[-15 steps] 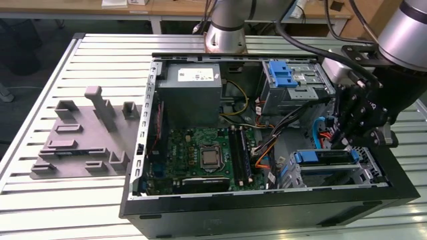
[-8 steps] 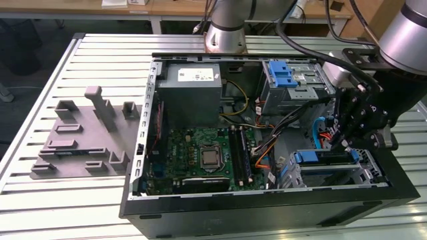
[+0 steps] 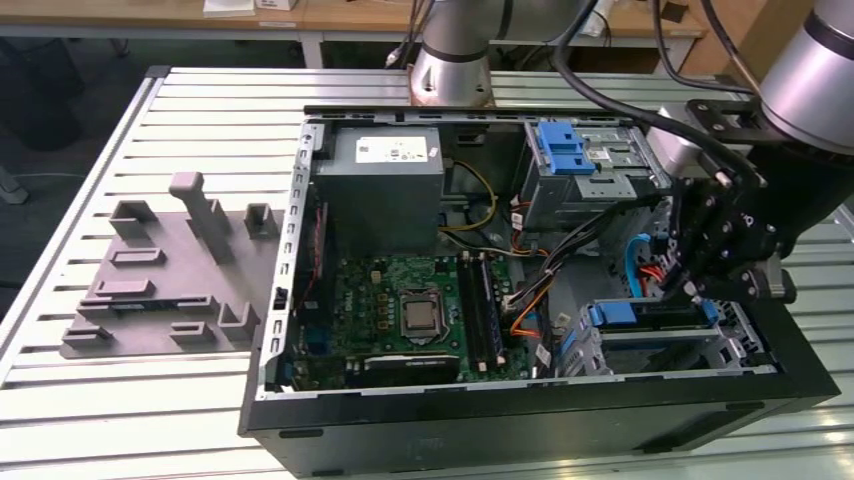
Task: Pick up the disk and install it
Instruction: 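Insert the first disk wire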
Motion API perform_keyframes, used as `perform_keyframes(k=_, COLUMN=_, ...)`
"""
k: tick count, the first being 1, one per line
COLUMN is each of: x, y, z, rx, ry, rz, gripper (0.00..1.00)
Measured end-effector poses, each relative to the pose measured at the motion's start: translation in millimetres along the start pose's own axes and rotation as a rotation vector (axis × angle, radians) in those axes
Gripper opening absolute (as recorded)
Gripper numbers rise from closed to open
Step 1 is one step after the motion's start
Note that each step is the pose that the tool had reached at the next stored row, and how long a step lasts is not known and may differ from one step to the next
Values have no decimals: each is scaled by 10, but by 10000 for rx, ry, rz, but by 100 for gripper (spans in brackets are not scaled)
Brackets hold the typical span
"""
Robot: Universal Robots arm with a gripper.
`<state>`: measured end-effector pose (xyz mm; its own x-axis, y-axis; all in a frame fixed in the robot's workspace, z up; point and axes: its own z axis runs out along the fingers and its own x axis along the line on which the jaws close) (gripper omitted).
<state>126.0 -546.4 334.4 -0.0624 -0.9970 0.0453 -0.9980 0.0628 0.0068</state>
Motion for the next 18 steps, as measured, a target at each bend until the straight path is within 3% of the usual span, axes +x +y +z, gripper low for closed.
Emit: perform_keyframes(k=18, x=23, y=-17, z=17, rx=-9, ry=-2, rz=72, gripper=16)
